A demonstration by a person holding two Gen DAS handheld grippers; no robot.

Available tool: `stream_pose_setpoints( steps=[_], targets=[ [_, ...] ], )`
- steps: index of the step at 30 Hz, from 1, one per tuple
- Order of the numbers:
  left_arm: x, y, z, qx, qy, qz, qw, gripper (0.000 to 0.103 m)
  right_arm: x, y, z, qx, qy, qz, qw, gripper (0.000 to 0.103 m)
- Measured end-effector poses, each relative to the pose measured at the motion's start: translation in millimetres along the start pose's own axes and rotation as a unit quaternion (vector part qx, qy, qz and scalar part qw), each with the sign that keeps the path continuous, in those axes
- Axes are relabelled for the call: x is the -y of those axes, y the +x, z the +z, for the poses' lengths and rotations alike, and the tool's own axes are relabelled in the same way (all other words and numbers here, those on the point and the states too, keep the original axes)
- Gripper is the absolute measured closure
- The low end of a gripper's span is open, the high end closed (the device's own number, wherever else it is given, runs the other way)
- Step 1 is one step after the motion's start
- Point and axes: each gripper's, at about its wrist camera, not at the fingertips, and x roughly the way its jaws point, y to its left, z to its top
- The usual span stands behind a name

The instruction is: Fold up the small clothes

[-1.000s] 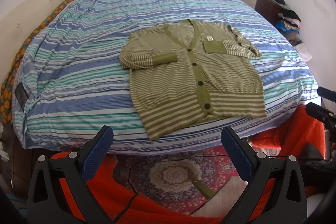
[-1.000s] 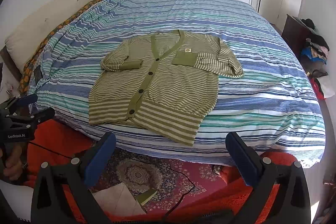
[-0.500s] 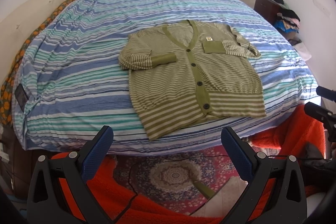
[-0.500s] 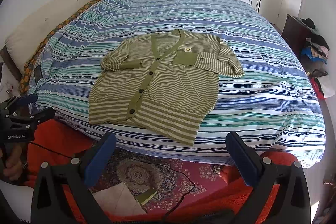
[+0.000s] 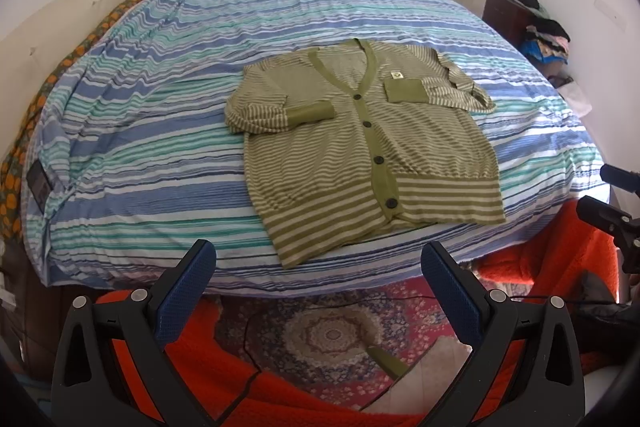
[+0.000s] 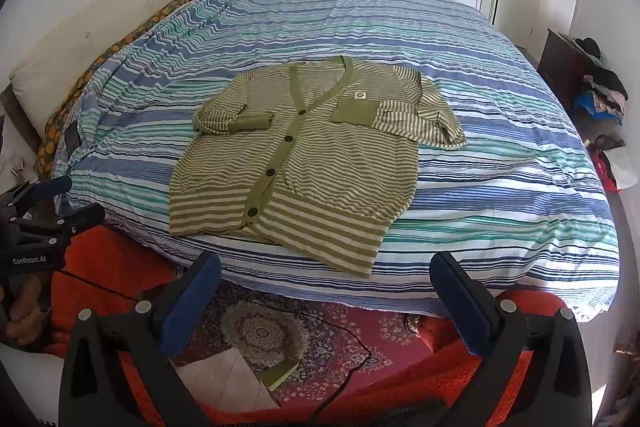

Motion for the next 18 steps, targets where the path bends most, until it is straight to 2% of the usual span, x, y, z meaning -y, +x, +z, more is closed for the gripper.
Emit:
stream_pose_setpoints(
  steps=[18],
  targets=[
    [2.4,-1.1,-1.1,0.001,0.004,0.0,1.0,0.001,-4.9,2.3,-2.6,-0.002,-0.003,0.002,1.0,0.0]
  ],
)
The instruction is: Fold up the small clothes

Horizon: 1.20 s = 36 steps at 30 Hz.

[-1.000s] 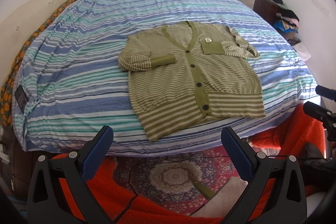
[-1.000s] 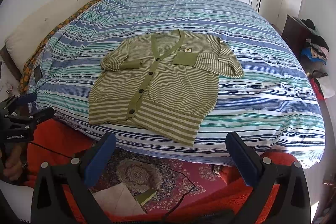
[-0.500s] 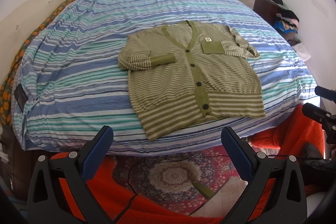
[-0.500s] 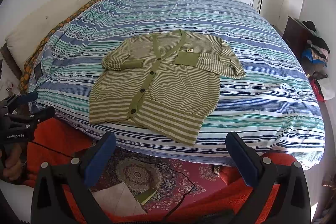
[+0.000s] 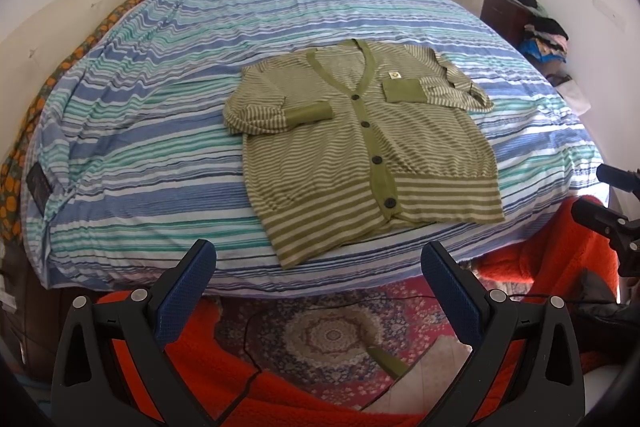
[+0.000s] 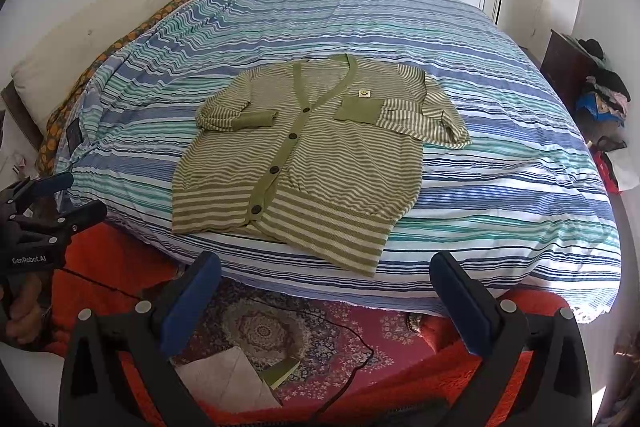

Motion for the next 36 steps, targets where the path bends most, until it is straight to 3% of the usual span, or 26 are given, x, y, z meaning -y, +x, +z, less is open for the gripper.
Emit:
stream_pose_setpoints(
  steps=[28,32,36],
  targets=[
    [8,2,1,0.001,0.017,-0.002,0.9998,0.001,-7,-3,4,0.015,-0.015,0.016,1.0,0.0],
    [8,4,2,-0.003,0.019,-0.002,0.9998,0.001,-10,0,20,0.036,-0.04,0.026,0.998,0.0],
    [9,4,1,0.0,0.02,-0.005,0.9998,0.001,6,26,62,0.078,-0.08,0.027,0.993,0.0]
  ],
)
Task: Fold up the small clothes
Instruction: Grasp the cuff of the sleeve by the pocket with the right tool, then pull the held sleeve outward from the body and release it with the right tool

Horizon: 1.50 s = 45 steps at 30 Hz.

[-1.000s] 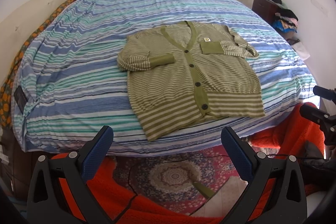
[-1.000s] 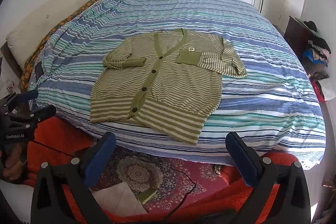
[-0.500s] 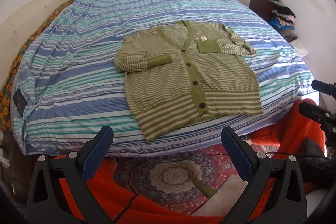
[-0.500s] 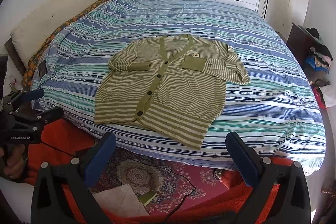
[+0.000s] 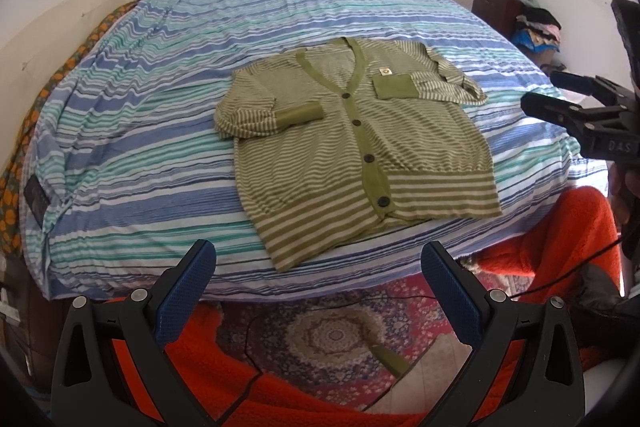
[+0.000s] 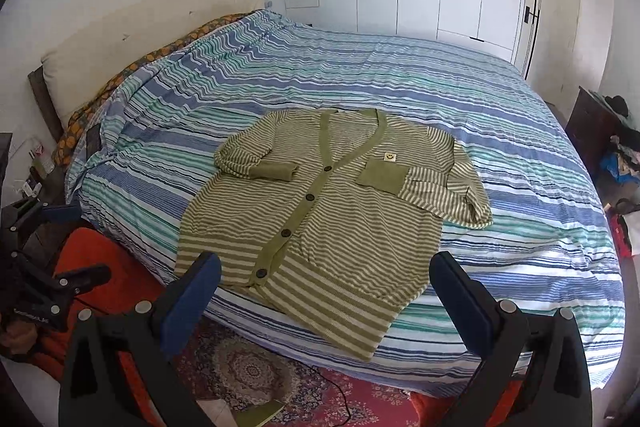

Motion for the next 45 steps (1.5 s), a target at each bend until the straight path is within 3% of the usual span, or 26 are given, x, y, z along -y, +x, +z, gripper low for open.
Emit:
stream_pose_setpoints(
  steps=[2,4,5,7,11,14,15,16,17,18,21,24,27,29,31,35,37,40,45],
  targets=[
    [-1,1,0,-0.001,-0.003,-0.001,1.0,0.001,17,39,19,-0.005,-0.035,-0.024,0.999,0.003],
    [-3,2,-1,-0.003,-0.008,-0.001,1.0,0.001,35,93,34,-0.029,-0.073,-0.04,0.996,0.024],
    [-4,3,0,-0.006,-0.011,0.001,0.9999,0.001,45,127,40,-0.056,-0.088,-0.048,0.993,0.029],
    [-8,5,0,-0.01,-0.017,0.006,0.9998,0.001,63,193,47,-0.103,-0.103,-0.053,0.988,0.05],
    [-18,10,2,-0.022,-0.032,0.024,0.9989,0.001,75,297,52,-0.178,-0.126,-0.058,0.974,0.053],
    [-26,17,3,-0.039,-0.046,0.034,0.9976,0.001,69,343,47,-0.199,-0.169,-0.068,0.963,0.054],
    [-29,19,3,-0.043,-0.052,0.037,0.9971,0.001,68,352,46,-0.202,-0.176,-0.071,0.961,0.062],
    [-32,21,4,-0.046,-0.057,0.038,0.9966,0.001,71,355,48,-0.201,-0.173,-0.068,0.962,0.083],
    [-34,22,5,-0.048,-0.062,0.038,0.9961,0.001,75,353,52,-0.195,-0.159,-0.064,0.966,0.096],
    [-34,24,6,-0.05,-0.066,0.039,0.9958,0.001,83,345,57,-0.182,-0.136,-0.063,0.972,0.099],
    [-32,32,9,-0.055,-0.065,0.038,0.9957,0.001,130,285,77,-0.107,-0.025,-0.044,0.993,0.099],
    [-21,42,14,-0.065,-0.053,0.023,0.9962,0.001,210,202,76,-0.029,0.107,-0.041,0.993,0.099],
    [-4,50,19,-0.075,-0.035,0.002,0.9966,0.001,296,119,49,0.036,0.219,-0.073,0.972,0.099],
    [10,53,22,-0.078,-0.017,-0.005,0.9968,0.001,345,82,26,0.052,0.265,-0.11,0.957,0.099],
    [24,54,27,-0.077,0.004,-0.007,0.997,0.001,390,58,5,0.052,0.303,-0.142,0.941,0.099],
    [47,48,34,-0.066,0.04,-0.003,0.997,0.001,462,44,-36,0.059,0.385,-0.161,0.907,0.099],
    [54,42,37,-0.056,0.051,0.004,0.9971,0.001,476,42,-55,0.055,0.399,-0.173,0.899,0.099],
    [60,39,38,-0.043,0.066,0.025,0.9965,0.001,479,46,-90,0.046,0.436,-0.159,0.885,0.099],
    [65,51,41,-0.066,0.071,0.018,0.9952,0.001,460,76,-151,-0.029,0.484,-0.137,0.864,0.094]
  ],
)
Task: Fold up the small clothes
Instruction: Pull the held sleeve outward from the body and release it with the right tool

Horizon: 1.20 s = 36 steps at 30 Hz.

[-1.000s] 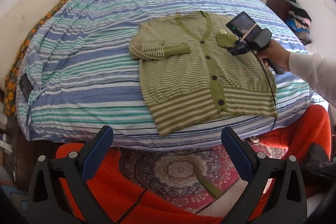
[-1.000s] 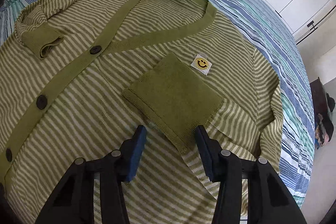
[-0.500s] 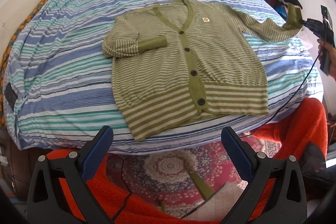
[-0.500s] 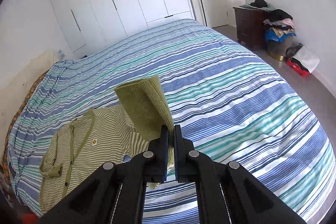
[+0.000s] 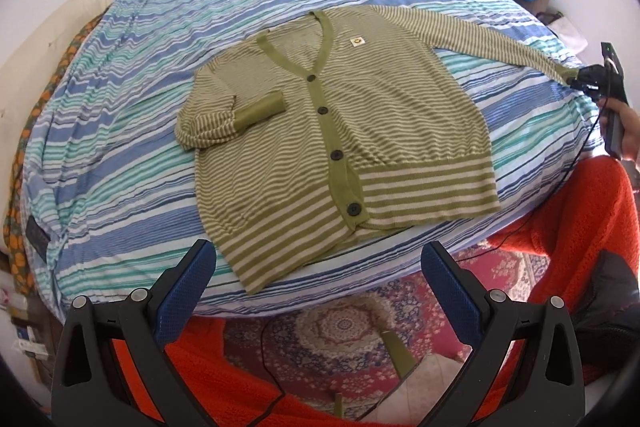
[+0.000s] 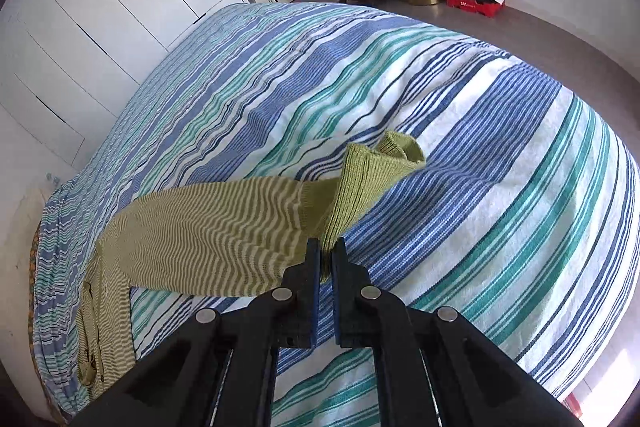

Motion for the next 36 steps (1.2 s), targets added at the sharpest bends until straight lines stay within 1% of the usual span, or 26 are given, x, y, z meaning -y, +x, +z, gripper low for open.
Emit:
stream_pose_setpoints(
  steps=[1,2,3,4,6,7,9,10,11,12,13,14,15,17,18,19,20,22,24,26,28,29,31,33,36],
  targets=[
    [2,0,0,-0.001,0.003,-0.002,1.0,0.001,8,5,-7,-0.016,0.021,0.0,1.0,0.089],
    [4,0,1,0.0,0.007,-0.002,1.0,0.001,19,8,-12,-0.029,0.046,0.004,0.999,0.087],
    [6,0,1,0.001,0.009,-0.002,1.0,0.001,26,6,-15,-0.032,0.068,0.014,0.997,0.087],
    [8,-1,1,0.002,0.011,-0.002,0.9999,0.001,32,2,-15,-0.026,0.083,0.022,0.996,0.085],
    [10,-1,2,0.004,0.011,-0.003,0.9999,0.001,34,-16,-14,-0.005,0.089,0.008,0.996,0.084],
    [10,0,2,0.003,0.009,-0.004,0.9999,0.001,31,-28,-12,0.014,0.082,0.006,0.997,0.084],
    [10,3,2,-0.002,0.005,-0.011,0.9999,0.001,19,-48,-4,0.052,0.052,0.009,0.997,0.084],
    [10,5,2,-0.007,0.001,-0.018,0.9998,0.001,11,-53,2,0.066,0.034,0.018,0.997,0.08],
    [10,7,2,-0.012,-0.002,-0.023,0.9997,0.001,1,-54,8,0.07,0.016,0.031,0.997,0.075],
    [10,7,2,-0.014,-0.005,-0.028,0.9995,0.001,-8,-50,12,0.063,0.001,0.043,0.997,0.057],
    [10,6,2,-0.014,-0.006,-0.031,0.9994,0.001,-15,-41,15,0.049,-0.009,0.052,0.997,0.034],
    [10,5,1,-0.013,-0.007,-0.03,0.9994,0.001,-21,-27,17,0.031,-0.018,0.057,0.998,0.027],
    [9,2,0,-0.01,-0.008,-0.027,0.9995,0.001,-22,-12,16,0.012,-0.022,0.054,0.998,0.025],
    [4,-4,-3,-0.003,-0.015,-0.019,0.9997,0.001,-18,23,8,-0.033,-0.003,0.011,0.999,0.026],
    [1,-6,-5,-0.002,-0.02,-0.015,0.9997,0.001,-10,32,3,-0.042,0.018,-0.002,0.999,0.031],
    [-4,-7,-7,-0.003,-0.027,-0.011,0.9996,0.001,-6,30,0,-0.026,0.033,-0.006,0.999,0.034],
    [-9,-8,-9,-0.004,-0.034,-0.007,0.9994,0.001,-8,22,-3,-0.008,0.041,-0.007,0.999,0.034],
    [-21,-7,-13,-0.006,-0.056,-0.006,0.9984,0.001,-20,-1,-9,0.017,0.036,-0.013,0.999,0.034],
    [-32,-3,-17,-0.011,-0.081,-0.016,0.9965,0.001,-43,-29,-19,0.044,0.0,0.004,0.999,0.034],
    [-40,2,-20,-0.016,-0.099,-0.03,0.9945,0.001,-72,-61,-34,0.072,-0.054,0.015,0.996,0.032],
    [-45,3,-23,-0.016,-0.109,-0.039,0.9932,0.001,-102,-91,-60,0.096,-0.107,0.029,0.989,0.027],
    [-46,2,-25,-0.013,-0.11,-0.041,0.993,0.001,-116,-104,-77,0.107,-0.13,0.034,0.985,0.026],
    [-47,-1,-27,-0.006,-0.107,-0.044,0.9933,0.001,-142,-124,-116,0.121,-0.169,0.051,0.977,0.021],
    [-47,-3,-29,0.0,-0.101,-0.045,0.9938,0.001,-165,-134,-154,0.124,-0.202,0.069,0.969,0.02],
    [-47,-6,-33,0.006,-0.094,-0.044,0.9945,0.001,-193,-131,-211,0.109,-0.234,0.088,0.962,0.02]
  ],
)
